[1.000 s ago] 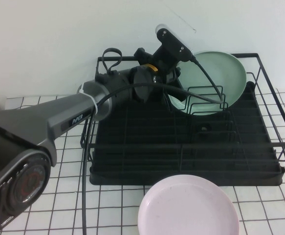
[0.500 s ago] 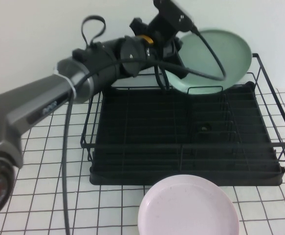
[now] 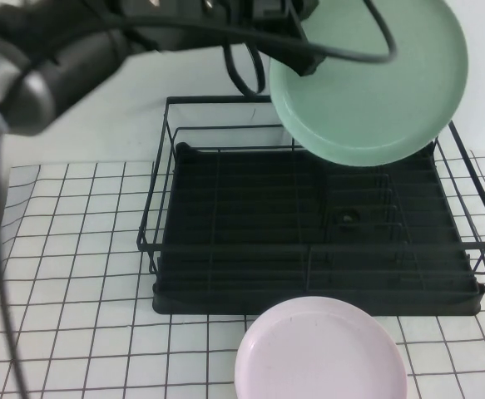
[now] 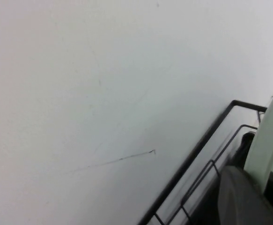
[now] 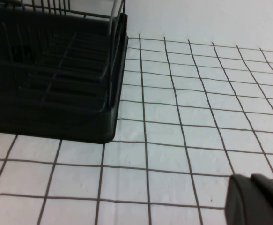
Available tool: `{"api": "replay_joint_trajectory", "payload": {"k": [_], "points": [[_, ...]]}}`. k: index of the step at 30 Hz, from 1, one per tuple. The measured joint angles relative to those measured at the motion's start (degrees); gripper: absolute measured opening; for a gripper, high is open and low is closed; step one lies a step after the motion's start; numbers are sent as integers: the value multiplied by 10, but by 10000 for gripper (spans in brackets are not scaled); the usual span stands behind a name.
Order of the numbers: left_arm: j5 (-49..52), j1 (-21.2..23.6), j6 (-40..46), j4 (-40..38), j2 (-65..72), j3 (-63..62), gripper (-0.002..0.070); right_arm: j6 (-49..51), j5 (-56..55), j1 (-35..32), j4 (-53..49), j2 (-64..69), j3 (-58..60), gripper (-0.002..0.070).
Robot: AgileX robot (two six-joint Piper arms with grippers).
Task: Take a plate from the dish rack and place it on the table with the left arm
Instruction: Place the plate from the table
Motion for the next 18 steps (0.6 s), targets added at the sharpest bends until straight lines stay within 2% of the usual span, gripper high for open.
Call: {"api": "replay_joint_trajectory", "payload": {"k": [3, 7, 13, 18], "points": [[67, 0, -37, 16, -44, 0, 3, 0, 0, 0, 0, 0, 0, -3], [185, 0, -128, 55, -93, -1, 3, 0, 0, 0, 0, 0, 0, -3], [349, 0, -217, 83, -115, -1, 3, 0, 0, 0, 0, 0, 0, -3], [422, -1, -249, 79, -120, 43, 3, 0, 0, 0, 0, 0, 0, -3]]}}
